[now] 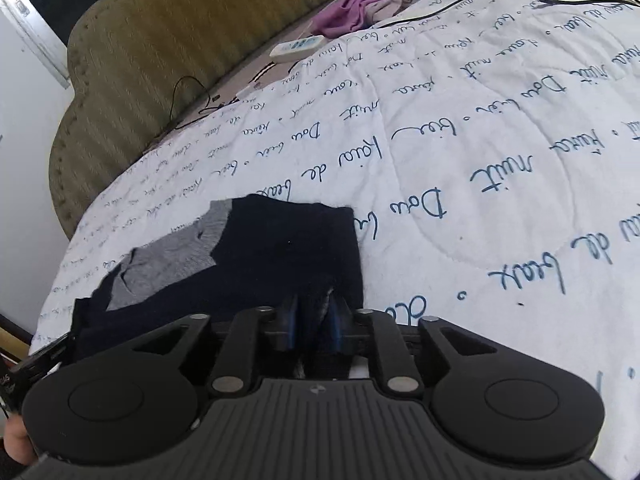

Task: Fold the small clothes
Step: 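Fold the sweater side inward with both grippers and release, then move both open grippers toward the sweater hem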

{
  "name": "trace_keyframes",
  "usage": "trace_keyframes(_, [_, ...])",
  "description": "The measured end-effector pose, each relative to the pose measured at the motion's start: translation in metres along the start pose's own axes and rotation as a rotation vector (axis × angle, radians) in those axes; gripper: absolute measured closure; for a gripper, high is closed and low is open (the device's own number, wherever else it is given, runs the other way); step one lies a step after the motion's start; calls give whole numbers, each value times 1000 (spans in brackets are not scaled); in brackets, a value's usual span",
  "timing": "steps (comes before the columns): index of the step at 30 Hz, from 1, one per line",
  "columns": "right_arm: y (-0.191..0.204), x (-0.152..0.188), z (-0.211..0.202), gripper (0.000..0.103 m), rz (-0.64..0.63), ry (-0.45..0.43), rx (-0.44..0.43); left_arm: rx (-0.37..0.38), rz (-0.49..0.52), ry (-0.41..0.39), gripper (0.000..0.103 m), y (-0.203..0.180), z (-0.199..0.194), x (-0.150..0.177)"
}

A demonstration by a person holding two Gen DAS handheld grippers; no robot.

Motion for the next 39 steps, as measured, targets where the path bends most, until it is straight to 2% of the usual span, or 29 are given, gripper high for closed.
trace_keyframes(2, [8, -1, -24, 76, -11, -99, -12, 27, 7, -83, 86, 4, -27, -1])
trace_keyframes(3, [16, -1, -31, 76, -40, -124, -29, 44, 24, -121, 81, 2, -36, -2])
trace_keyframes(5, [40, 1, -32, 73, -125, -124, -58, 86, 88, -147, 63, -14, -43, -2])
trace_keyframes(6, [53, 4, -26, 71, -188, -112, -51, 95, 114, -145, 49, -22, -42, -1])
trace_keyframes(7, [66, 10, -18, 64, -264, -97, -30, 96, 140, -140, 41, -31, -38, 1])
trace_keyframes(8, [77, 17, -8, 59, -337, -82, 1, 90, 162, -131, 41, -38, -32, 4])
trace_keyframes(11, [94, 41, 22, 61, -517, -45, 116, 66, 202, -49, 41, -50, -8, 17])
trace_keyframes(12, [93, 50, 30, 61, -571, -28, 157, 61, 203, -23, 38, -49, 0, 22])
trace_keyframes(15, [86, 77, 31, 60, -681, -95, 175, 88, 138, -3, 32, -38, 6, 25])
trace_keyframes(20, [81, 76, 31, 59, -661, -124, 166, 94, 89, 24, 23, -33, 15, 21])
trace_keyframes(23, [88, 81, 24, 57, -684, -145, 194, 85, 92, -9, 23, -31, 0, 22])
trace_keyframes(25, [93, 81, -2, 54, -605, -140, 197, 69, 51, -62, 24, -15, -32, 25])
trace_keyframes(27, [89, 89, -48, 44, -496, -180, 112, 135, -30, -116, 24, 9, -73, 33])
trace_keyframes(29, [79, 110, -93, 12, -418, -189, 3, 219, -116, -148, 22, 39, -120, 47])
trace_keyframes(30, [72, 123, -110, 6, -386, -147, -33, 256, -148, -154, 19, 53, -140, 56])
trace_keyframes(31, [65, 136, -122, 6, -352, -88, -68, 291, -177, -163, 19, 70, -161, 67])
trace_keyframes(32, [54, 150, -133, 10, -298, -21, -110, 315, -195, -160, 18, 83, -177, 78])
trace_keyframes(34, [23, 178, -150, 14, -131, 110, -166, 362, -224, -85, 17, 108, -198, 101])
trace_keyframes(35, [7, 191, -159, 20, -50, 148, -174, 382, -233, -33, 17, 117, -203, 112])
trace_keyframes(37, [-22, 212, -183, 32, 82, 145, -187, 382, -263, 55, 17, 137, -211, 136])
trace_keyframes(39, [-43, 226, -204, 34, 192, 125, -215, 369, -318, 122, 17, 154, -215, 157])
Point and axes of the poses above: each gripper's, at about its wrist camera, not at the fingertips, and z roughly the way its jaws point, y to its left, x to its underside, the point moved 2 cm from there along z, roughly the way its jaws point, and after that the axes turned 2 degrees about -z, right-handed, at the moved point
